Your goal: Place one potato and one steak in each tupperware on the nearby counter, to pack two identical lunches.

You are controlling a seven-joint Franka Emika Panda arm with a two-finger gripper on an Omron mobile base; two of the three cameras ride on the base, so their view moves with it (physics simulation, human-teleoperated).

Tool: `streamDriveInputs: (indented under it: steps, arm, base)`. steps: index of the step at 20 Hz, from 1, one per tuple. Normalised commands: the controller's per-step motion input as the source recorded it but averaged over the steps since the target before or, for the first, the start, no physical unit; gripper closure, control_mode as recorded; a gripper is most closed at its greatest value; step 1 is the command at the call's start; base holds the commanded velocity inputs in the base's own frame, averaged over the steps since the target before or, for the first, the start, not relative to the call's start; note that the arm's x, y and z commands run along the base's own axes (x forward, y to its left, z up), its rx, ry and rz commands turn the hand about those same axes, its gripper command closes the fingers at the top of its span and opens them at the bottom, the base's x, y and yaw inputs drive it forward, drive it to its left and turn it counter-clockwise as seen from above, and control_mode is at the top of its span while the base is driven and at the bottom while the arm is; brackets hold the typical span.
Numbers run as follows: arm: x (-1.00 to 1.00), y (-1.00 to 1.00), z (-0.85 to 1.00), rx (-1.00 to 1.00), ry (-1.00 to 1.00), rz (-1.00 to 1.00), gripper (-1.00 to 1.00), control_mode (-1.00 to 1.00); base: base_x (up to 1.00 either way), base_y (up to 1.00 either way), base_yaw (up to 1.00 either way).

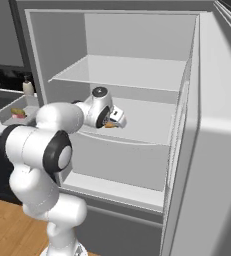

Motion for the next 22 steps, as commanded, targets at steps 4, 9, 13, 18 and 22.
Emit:
streamDriveInputs:
  steps: [4, 9, 13, 18, 22]
  arm:
    - [0.41, -0.08, -0.12, 0.0, 0.03, 0.0, -1.0, -1.0]
    - [0.32, -0.07, -0.17, 0.0, 0.02, 0.0, -1.0, -1.0]
    - [0.11, 0.0, -0.43, 0.0, 0.01, 0.0, 1.0, -1.0]
    - [0.02, 0.0, -0.52, 0.0, 0.01, 0.0, 1.0, -1.0]
    - [0.0, -0.02, -0.44, 0.0, 0.04, 0.01, 1.0, -1.0]
  base:
    - [0.0, 0.0, 0.0]
    - [0.0, 0.0, 0.0]
    - [0.0, 0.0, 0.0]
    - [0.0, 0.0, 0.0]
    - [0.0, 0.0, 0.0]
